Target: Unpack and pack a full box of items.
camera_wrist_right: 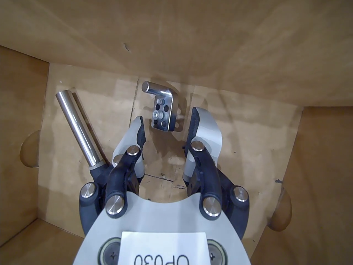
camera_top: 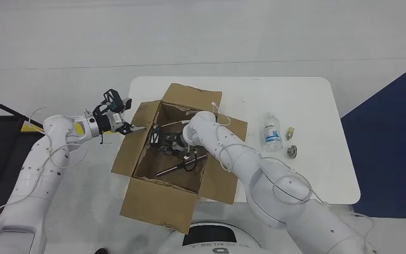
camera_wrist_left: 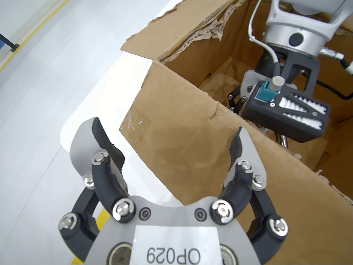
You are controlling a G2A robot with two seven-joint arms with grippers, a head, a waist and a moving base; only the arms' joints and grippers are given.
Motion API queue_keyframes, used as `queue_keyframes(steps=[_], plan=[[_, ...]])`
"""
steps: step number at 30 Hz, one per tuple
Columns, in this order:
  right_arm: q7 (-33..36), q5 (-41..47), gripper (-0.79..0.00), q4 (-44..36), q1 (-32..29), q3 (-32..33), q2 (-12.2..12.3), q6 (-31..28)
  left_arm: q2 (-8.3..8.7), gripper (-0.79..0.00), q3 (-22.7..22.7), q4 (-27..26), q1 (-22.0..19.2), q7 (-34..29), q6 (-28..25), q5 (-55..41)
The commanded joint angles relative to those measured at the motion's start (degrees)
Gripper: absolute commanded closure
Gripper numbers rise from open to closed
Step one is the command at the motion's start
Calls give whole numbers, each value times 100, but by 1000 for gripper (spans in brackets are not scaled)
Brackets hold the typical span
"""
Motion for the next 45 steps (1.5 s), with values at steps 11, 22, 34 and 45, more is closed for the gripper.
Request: queue_keyframes(steps=[11,22,34,45], plan=[[46,-196,-231,116,-137,-158,-198,295,0,-785,0,0,0,0,0,0],[-601,-325,0,425,105,-142,-183,305,0,-785,0,0,0,0,0,0],[-1018,-561,0,150,181,-114,-23,553,0,-785,0,0,0,0,0,0],[-1062,-632,0,-217,98,60,221,1015,0,-785,0,0,0,0,0,0]])
